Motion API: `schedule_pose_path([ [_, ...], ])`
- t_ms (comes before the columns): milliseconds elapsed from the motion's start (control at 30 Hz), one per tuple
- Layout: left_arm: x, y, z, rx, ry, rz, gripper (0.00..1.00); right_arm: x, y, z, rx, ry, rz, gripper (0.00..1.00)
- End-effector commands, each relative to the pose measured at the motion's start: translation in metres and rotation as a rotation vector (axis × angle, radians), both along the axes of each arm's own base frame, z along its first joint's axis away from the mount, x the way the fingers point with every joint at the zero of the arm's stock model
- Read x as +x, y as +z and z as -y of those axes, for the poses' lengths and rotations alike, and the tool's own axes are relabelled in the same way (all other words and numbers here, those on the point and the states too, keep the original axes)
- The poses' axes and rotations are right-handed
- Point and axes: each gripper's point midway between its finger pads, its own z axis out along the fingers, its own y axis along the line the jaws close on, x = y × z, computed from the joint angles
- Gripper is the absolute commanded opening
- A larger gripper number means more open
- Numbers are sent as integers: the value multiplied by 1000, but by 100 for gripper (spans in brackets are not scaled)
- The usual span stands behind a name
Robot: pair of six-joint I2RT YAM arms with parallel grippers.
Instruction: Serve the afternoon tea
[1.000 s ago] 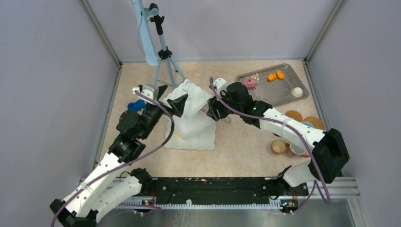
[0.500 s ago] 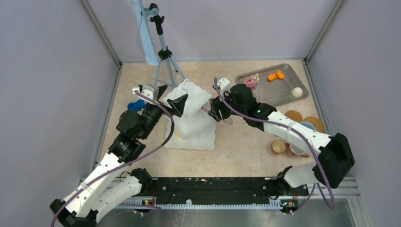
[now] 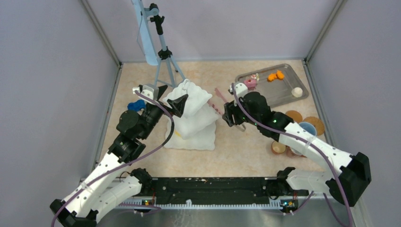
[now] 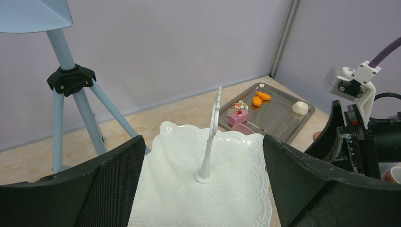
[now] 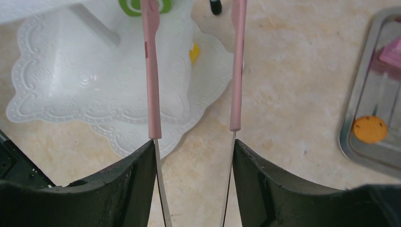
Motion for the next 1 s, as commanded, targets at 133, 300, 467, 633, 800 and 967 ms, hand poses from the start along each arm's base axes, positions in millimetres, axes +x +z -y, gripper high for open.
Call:
schedule_pose_path([
  [133,-7,27,-4,-40,-8,69,99,27,10,145,64,-541,-44,56],
  [300,-9,26,0,-65,-30,62,99,70,-13,249,42,-899,-166,55],
  [467,-12,20,10,-89,-77,40,99,113,-28,319,6,-1075,-270,56],
  [633,-18,21,17,-86,-97,44,99,150,-42,347,-27,-1092,-344,58],
  [800,-19,22,16,-85,-91,50,99,168,-54,354,-67,-1071,-385,58],
  [967,-19,21,18,-83,-94,48,99,164,-62,358,-106,-1078,-426,59],
])
